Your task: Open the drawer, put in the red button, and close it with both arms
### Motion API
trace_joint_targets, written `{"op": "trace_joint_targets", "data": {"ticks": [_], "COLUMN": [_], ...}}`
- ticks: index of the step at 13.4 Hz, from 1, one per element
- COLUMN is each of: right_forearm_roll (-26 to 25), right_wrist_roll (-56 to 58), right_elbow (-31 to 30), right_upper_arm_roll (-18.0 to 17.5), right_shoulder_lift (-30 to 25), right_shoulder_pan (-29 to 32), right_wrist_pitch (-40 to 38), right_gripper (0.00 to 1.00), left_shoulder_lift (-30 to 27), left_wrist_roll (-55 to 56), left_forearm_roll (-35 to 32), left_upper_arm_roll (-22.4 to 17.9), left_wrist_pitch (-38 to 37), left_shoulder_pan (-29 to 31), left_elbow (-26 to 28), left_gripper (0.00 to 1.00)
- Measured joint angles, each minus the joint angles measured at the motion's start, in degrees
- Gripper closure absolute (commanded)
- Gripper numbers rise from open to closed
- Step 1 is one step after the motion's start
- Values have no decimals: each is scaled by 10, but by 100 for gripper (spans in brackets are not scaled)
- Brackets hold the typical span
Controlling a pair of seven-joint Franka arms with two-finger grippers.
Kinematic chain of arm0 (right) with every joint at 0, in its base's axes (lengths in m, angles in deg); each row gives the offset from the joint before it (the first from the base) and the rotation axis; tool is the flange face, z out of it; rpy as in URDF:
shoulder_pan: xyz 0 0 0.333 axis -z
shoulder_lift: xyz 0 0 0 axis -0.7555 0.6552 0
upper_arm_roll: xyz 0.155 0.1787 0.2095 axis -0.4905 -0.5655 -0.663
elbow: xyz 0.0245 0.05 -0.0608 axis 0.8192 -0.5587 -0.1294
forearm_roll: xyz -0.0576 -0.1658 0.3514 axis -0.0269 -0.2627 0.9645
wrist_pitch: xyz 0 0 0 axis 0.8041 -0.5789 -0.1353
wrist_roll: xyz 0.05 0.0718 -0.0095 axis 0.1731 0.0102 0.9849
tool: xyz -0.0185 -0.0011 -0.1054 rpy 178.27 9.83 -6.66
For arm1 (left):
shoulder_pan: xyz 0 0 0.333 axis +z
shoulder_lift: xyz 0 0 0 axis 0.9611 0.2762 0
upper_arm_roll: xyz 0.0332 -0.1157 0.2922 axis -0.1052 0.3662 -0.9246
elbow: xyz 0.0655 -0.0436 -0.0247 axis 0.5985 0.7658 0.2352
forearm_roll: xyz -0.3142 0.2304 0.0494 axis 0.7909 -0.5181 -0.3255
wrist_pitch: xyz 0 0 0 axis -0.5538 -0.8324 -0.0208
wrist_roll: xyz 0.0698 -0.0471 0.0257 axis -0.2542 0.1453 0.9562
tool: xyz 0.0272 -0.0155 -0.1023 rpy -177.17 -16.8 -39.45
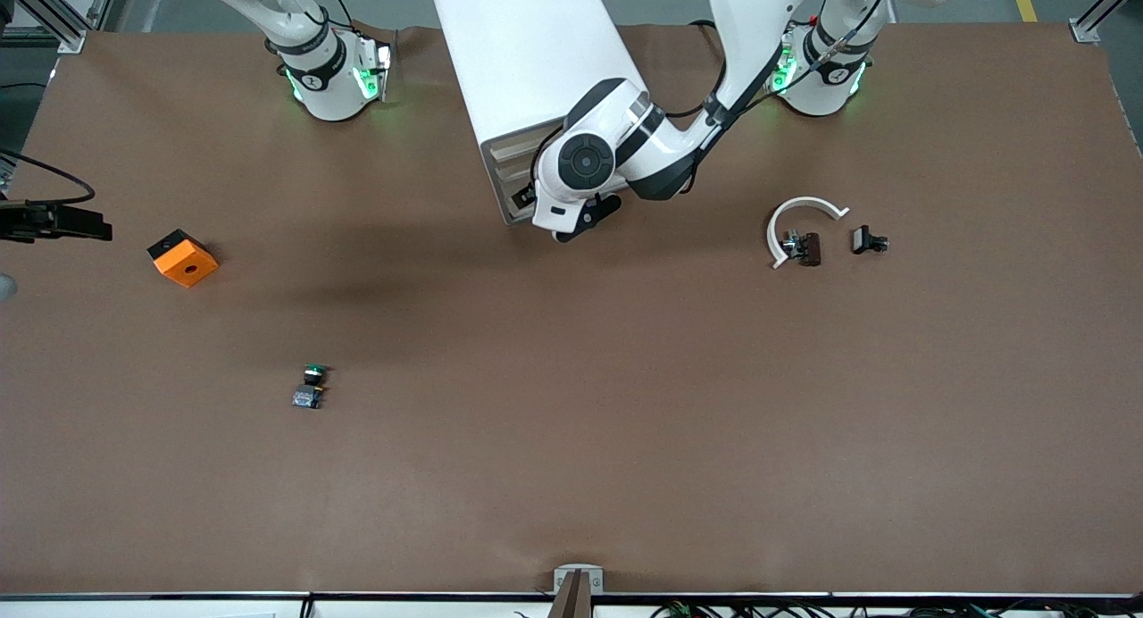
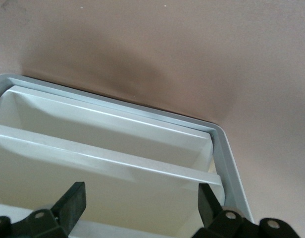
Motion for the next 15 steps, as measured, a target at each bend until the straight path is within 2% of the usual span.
{"op": "trace_joint_targets", "data": {"ticks": [5,8,15], "right_forearm_roll": [0,0,1], "right_wrist_roll": [-1,-4,-4], "right_elbow": [34,35,34], "right_upper_arm_roll": [-1,-3,-13], "right_shoulder_lift": [-16,-38,-69], "right_shoulder_pan": [2,2,1], "right_wrist_pitch": [-3,-11,-33], "right_gripper": [0,0,0], "left_shoulder_lift": [0,-2,-6], "left_wrist_roll": [0,8,-33], "left_forearm_roll": [-11,-90,-331], "left_upper_arm_roll": [0,0,-1], "left_wrist_pitch": [0,0,-12], "left_shoulder_pan": [2,28,162], "left_elbow": [-3,-27,-101], "left_gripper": [0,0,0]}}
